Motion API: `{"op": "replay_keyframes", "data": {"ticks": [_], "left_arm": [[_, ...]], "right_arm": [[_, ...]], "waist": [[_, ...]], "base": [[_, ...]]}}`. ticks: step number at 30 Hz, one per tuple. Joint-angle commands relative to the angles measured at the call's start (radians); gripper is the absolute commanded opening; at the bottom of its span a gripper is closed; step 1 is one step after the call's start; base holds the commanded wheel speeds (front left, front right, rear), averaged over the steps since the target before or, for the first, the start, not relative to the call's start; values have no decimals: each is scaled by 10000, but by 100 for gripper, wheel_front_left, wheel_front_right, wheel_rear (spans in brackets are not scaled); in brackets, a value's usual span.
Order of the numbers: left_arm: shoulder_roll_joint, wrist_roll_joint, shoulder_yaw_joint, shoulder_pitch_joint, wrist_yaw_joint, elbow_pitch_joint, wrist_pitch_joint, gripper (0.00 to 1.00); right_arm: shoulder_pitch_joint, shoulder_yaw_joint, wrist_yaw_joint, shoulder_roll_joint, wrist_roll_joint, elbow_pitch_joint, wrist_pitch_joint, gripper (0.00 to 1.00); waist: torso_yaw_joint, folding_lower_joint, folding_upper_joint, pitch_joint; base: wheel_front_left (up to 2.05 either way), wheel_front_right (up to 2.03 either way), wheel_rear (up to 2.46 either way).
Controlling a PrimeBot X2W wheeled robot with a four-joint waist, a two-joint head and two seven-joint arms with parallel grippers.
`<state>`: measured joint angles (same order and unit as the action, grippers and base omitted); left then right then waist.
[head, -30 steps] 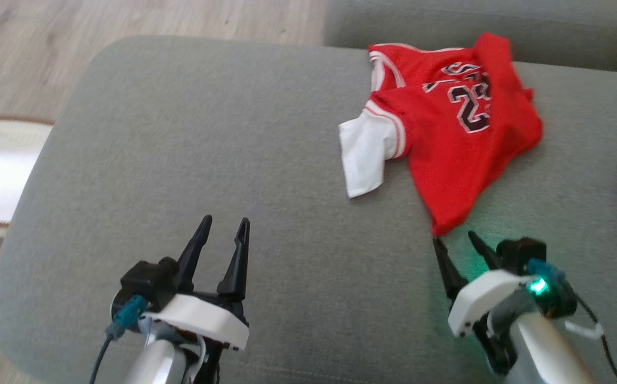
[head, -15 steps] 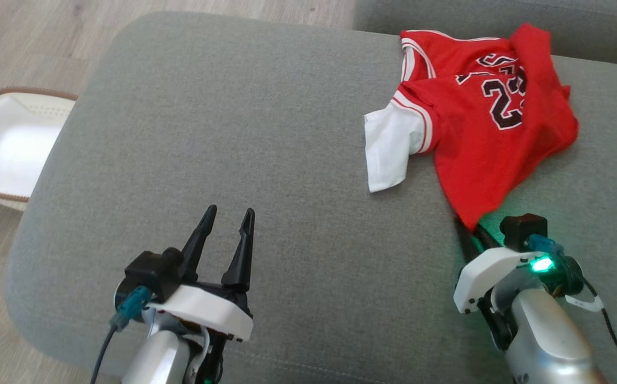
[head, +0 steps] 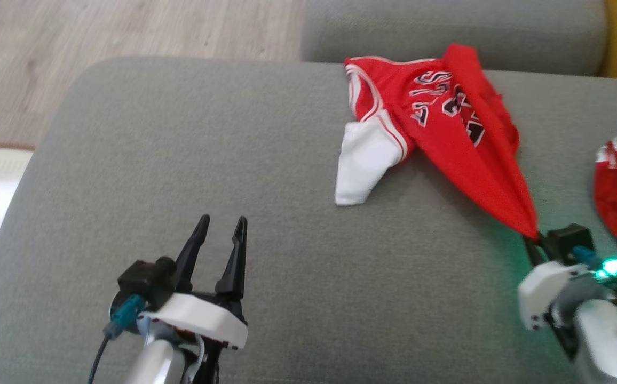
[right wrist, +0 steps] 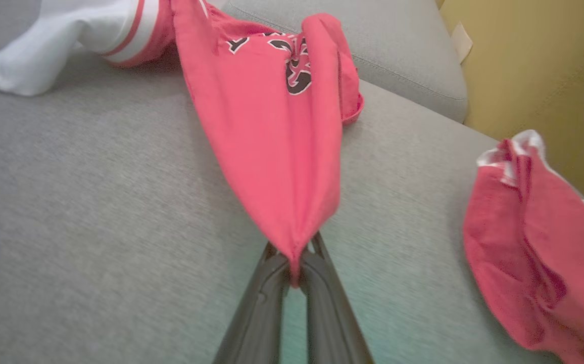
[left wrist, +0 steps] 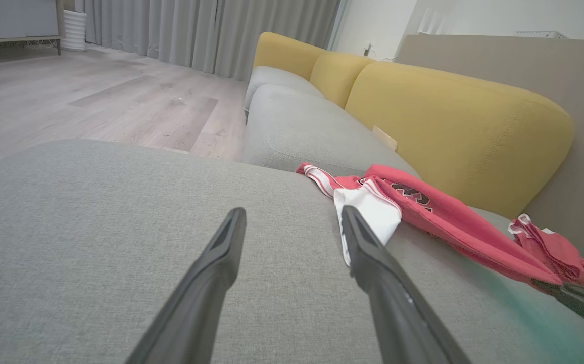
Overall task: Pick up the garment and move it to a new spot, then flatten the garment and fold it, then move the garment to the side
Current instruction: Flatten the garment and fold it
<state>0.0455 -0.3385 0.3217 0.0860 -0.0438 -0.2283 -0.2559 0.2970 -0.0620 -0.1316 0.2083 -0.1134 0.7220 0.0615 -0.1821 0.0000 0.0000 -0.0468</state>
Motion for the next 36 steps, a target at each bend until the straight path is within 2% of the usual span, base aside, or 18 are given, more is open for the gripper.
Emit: {"op": "replay_keyframes", "data": {"ticks": [1,6,11,14,20,21,22,30,32,36], "left_arm": [[47,-55,-320,174,70,355,-59,100],[47,-132,-214,86,109,380,-59,100],[47,-142,-170,78,118,375,-59,100],[47,-103,-207,33,94,334,-59,100],[47,5,-375,-108,81,290,-59,100],[47,21,-408,-128,82,288,-59,100],[47,41,-433,-141,77,288,-59,100],[47,124,-503,-152,58,358,-59,100],[47,143,-479,-149,43,371,-59,100],[47,123,-328,-133,15,422,-59,100]], "right_arm": [[59,-228,9,266,-65,-512,-92,0],[-505,-399,9,1083,-85,-1485,-784,0],[-1160,-375,9,1581,-64,-2150,-1403,0],[-1584,-258,9,1686,-35,-2323,-1690,0],[-2440,-82,9,1488,240,-2593,-2047,0],[-2570,-8,9,1410,328,-2572,-2221,47],[-2680,18,9,1318,463,-2557,-2406,100],[-2514,-12,9,451,1579,-3874,-1954,100],[-2419,-218,9,3,1950,-4317,-1774,100],[-2229,-827,9,-502,2513,-5003,-1176,100]], "waist": [[267,0,0,264],[414,0,0,453],[379,0,0,549],[344,0,0,646],[435,0,0,840],[473,0,0,864],[510,0,0,890],[703,0,0,973],[673,0,0,952],[483,0,0,890]], "base": [[0,0,0],[0,0,0],[0,0,0],[0,0,0],[0,0,0],[0,0,0],[0,0,0],[0,0,0],[0,0,0],[0,0,0]]}}
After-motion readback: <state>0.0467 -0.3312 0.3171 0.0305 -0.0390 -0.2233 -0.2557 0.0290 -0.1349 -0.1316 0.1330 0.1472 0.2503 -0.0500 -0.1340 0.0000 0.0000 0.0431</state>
